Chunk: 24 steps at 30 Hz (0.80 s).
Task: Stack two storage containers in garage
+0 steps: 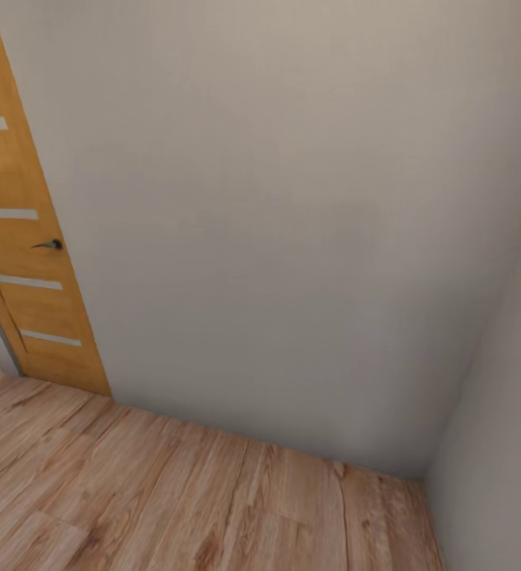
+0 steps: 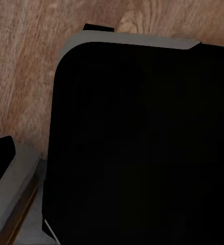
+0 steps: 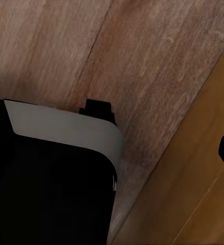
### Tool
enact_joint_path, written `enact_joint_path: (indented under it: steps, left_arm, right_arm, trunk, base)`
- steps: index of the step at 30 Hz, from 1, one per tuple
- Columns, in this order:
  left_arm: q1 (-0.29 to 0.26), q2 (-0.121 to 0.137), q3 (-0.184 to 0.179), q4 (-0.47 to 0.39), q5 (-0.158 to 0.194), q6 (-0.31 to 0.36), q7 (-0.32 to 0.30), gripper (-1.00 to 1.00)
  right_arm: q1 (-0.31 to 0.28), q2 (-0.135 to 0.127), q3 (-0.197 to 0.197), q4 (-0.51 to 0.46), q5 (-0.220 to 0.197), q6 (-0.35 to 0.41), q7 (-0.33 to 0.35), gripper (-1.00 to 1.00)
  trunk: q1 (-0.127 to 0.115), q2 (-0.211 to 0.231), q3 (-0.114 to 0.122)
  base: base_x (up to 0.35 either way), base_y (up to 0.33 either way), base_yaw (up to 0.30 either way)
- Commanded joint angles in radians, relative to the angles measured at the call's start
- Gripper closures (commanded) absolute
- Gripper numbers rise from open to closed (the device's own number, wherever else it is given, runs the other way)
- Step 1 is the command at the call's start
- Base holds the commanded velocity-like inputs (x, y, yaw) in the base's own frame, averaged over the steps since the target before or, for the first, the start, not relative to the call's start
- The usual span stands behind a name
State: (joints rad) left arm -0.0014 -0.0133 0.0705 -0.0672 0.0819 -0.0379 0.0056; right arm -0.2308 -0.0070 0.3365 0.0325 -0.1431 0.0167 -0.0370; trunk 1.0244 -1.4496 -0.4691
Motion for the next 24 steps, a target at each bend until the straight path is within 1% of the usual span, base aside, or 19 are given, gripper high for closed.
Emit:
enact_joint_path:
  steps: [1, 12, 16, 24]
  left_arm:
    - [0.0, 0.0, 0.006, 0.0, 0.006, -0.002, 0.001, -1.0]
    - [0.0, 0.0, 0.006, 0.0, 0.006, -0.002, 0.001, -1.0]
    - [0.0, 0.0, 0.007, -0.001, 0.006, -0.002, 0.001, -1.0]
    - [0.0, 0.0, 0.008, -0.001, 0.006, -0.002, 0.001, -1.0]
  right_arm:
    - [-0.001, 0.0, 0.009, 0.001, -0.01, 0.002, -0.001, -1.0]
    - [-0.001, -0.001, 0.011, 0.001, -0.009, 0.002, -0.002, -1.0]
    - [-0.001, -0.001, 0.012, 0.001, -0.008, 0.002, -0.003, -1.0]
    - [-0.001, -0.001, 0.012, 0.0, -0.007, 0.002, -0.003, -1.0]
  trunk:
    - [0.001, 0.0, -0.001]
    - [0.001, 0.0, -0.001]
    - [0.001, 0.0, -0.001]
    - [0.001, 0.0, -0.001]
  base:
    - [0.323, 0.0, 0.157]
    - [0.313, 0.0, 0.252]
    - [0.088, 0.0, 0.27]
    - [0.01, 0.0, 0.27]
